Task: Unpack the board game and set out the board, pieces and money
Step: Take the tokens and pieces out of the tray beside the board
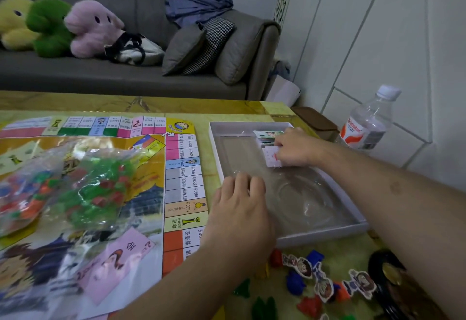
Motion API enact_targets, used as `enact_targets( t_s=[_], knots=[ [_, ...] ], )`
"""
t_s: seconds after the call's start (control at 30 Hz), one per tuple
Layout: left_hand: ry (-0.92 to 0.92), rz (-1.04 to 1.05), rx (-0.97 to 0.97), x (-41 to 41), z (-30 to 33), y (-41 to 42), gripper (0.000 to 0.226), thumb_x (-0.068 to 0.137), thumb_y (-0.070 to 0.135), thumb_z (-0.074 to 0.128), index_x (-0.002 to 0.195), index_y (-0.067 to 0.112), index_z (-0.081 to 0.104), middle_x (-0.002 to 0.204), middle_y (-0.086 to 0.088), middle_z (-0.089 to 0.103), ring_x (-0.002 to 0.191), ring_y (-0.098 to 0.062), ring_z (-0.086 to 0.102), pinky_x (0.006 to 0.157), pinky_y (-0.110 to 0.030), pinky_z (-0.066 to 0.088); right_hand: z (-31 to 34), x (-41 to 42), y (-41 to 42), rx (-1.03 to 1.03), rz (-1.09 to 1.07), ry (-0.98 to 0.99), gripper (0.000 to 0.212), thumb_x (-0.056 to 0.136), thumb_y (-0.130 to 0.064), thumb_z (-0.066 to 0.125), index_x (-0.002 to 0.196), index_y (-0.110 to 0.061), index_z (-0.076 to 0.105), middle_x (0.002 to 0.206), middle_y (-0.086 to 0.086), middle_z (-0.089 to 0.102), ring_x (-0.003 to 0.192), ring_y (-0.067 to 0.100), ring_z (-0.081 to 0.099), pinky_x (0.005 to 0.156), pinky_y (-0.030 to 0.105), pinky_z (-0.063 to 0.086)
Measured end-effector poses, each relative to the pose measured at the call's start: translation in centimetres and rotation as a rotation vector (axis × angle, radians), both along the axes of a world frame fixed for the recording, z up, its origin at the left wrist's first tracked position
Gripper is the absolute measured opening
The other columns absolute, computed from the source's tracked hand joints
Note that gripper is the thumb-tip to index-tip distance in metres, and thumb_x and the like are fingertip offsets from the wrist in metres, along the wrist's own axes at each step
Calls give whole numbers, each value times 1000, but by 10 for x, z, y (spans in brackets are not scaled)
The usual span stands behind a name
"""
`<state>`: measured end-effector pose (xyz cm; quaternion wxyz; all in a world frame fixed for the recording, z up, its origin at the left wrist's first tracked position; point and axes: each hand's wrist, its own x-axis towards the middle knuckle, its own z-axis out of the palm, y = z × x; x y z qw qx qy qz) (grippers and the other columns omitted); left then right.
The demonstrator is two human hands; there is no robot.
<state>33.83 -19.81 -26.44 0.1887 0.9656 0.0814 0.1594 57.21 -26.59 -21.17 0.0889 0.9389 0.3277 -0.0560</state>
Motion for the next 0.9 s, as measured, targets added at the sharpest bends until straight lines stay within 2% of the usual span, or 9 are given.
enact_targets(
  t_s=[0.07, 0.13, 0.2, 0.27, 0.37, 0.47, 0.6, 0.77, 0.9],
  knots=[
    [-3, 2, -5, 0, 0, 0, 33, 96, 27, 43, 128, 28, 36, 131, 5, 36, 119, -18, 32, 110, -35, 33, 0, -2, -6, 52, 7, 30, 20, 99, -18, 52, 114, -10, 64, 110, 8, 53, 107, 25, 47, 78, 31, 31],
    [0, 0, -2, 0, 1, -1, 33, 96, 27, 42, 128, 27, 36, 131, 5, 36, 119, -17, 32, 110, -35, 33, -2, 0, -11, 143, -11, 78, 5, 95, -15, 53, 95, -17, 57, 94, 0, 52, 96, 24, 49, 67, 33, 33],
    [1, -3, 2, 0, 1, -1, 33, 95, 27, 42, 127, 27, 36, 130, 5, 36, 118, -17, 32, 110, -35, 33, -2, -1, -15, 224, -54, 135, 8, 92, -16, 54, 90, -21, 48, 89, 2, 54, 85, 23, 51, 61, 34, 34],
    [-1, 0, 5, 0, 0, -1, 33, 95, 26, 41, 127, 27, 36, 130, 5, 36, 118, -17, 32, 110, -35, 33, -1, -3, -18, 225, -63, 149, 8, 93, -18, 54, 95, -22, 47, 91, 4, 56, 81, 20, 50, 61, 35, 36],
    [-3, 6, 2, 0, 0, -2, 32, 95, 26, 41, 127, 27, 37, 130, 5, 37, 117, -17, 32, 110, -35, 34, 2, -4, -17, 217, -34, 146, 8, 95, -19, 54, 102, -22, 55, 94, 0, 58, 86, 18, 54, 64, 34, 41],
    [-4, 3, 6, 0, 0, -3, 32, 96, 26, 40, 128, 27, 37, 130, 5, 36, 118, -17, 32, 110, -35, 34, 5, -5, -16, 165, 15, 112, 8, 96, -18, 54, 98, -21, 61, 94, 0, 58, 84, 16, 53, 64, 32, 39],
    [-7, 7, 11, 1, -1, -2, 32, 96, 27, 41, 128, 27, 37, 130, 5, 37, 117, -16, 32, 109, -34, 34, 7, -8, -17, 155, 15, 118, 14, 99, -17, 52, 108, -20, 63, 102, 1, 57, 92, 19, 54, 61, 27, 36],
    [1, 3, 16, 1, 0, -3, 33, 96, 28, 42, 129, 27, 37, 131, 6, 36, 119, -17, 32, 111, -36, 34, 5, -10, -18, 163, 22, 82, 30, 97, -18, 51, 121, -19, 70, 120, 6, 67, 98, 21, 55, 64, 27, 40],
    [-4, 4, 16, 1, 0, -2, 34, 96, 27, 41, 130, 27, 36, 133, 5, 36, 120, -17, 32, 111, -35, 33, 8, -12, -14, 124, -3, 76, 31, 96, -20, 52, 123, -19, 67, 113, 4, 64, 98, 22, 54, 69, 31, 41]
  ],
)
